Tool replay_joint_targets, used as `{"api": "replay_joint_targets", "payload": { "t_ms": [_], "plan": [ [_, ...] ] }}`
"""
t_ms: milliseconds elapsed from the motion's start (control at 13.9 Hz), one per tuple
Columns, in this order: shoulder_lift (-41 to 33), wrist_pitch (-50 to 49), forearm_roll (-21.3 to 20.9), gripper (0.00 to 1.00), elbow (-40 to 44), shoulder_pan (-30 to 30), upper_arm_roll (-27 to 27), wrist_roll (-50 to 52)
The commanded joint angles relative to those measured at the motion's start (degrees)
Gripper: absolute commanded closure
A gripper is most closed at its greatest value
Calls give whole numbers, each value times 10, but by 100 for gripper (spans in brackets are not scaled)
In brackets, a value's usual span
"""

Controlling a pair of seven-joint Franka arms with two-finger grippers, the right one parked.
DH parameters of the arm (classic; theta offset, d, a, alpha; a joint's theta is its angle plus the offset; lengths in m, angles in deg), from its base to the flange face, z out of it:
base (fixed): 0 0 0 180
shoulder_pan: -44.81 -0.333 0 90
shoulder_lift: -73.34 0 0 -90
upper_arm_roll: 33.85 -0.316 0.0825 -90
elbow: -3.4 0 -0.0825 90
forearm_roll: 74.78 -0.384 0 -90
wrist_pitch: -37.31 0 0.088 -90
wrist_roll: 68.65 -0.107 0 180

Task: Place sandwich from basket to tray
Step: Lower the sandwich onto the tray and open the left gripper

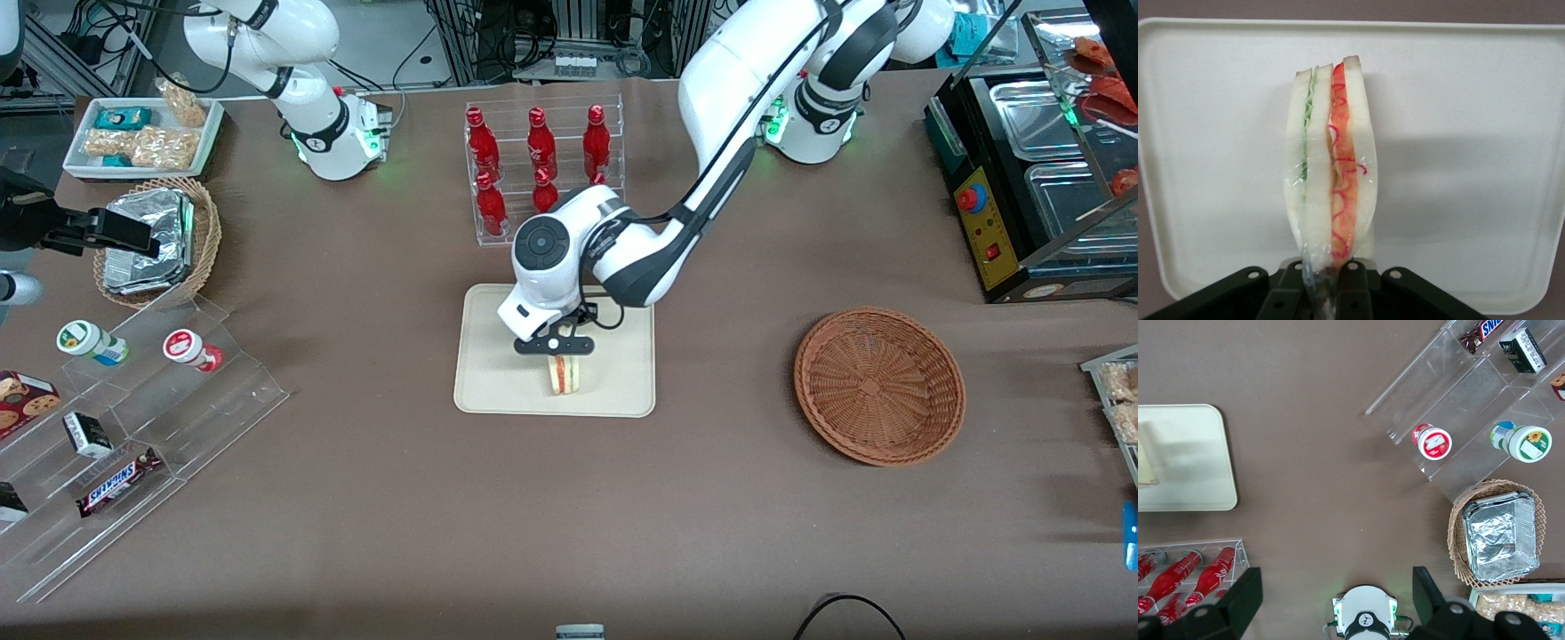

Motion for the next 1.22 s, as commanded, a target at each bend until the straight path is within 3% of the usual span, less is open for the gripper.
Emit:
{"api": "replay_joint_targets", "payload": {
  "t_ms": [0,287,503,646,718,790,1149],
  "plan": [
    [34,-4,-13,91,48,18,-5,-1],
    [40,-5,-13,87,47,23,-6,-12],
    [38,-9,-13,74,42,23,-6,-12],
    [37,-9,-14,26,41,22,-6,-12],
    [37,-9,-14,8,41,22,-6,-12],
    [36,-9,-14,2,41,22,-6,-11],
    [14,-39,5,0,46,15,-7,27]
  ]
}}
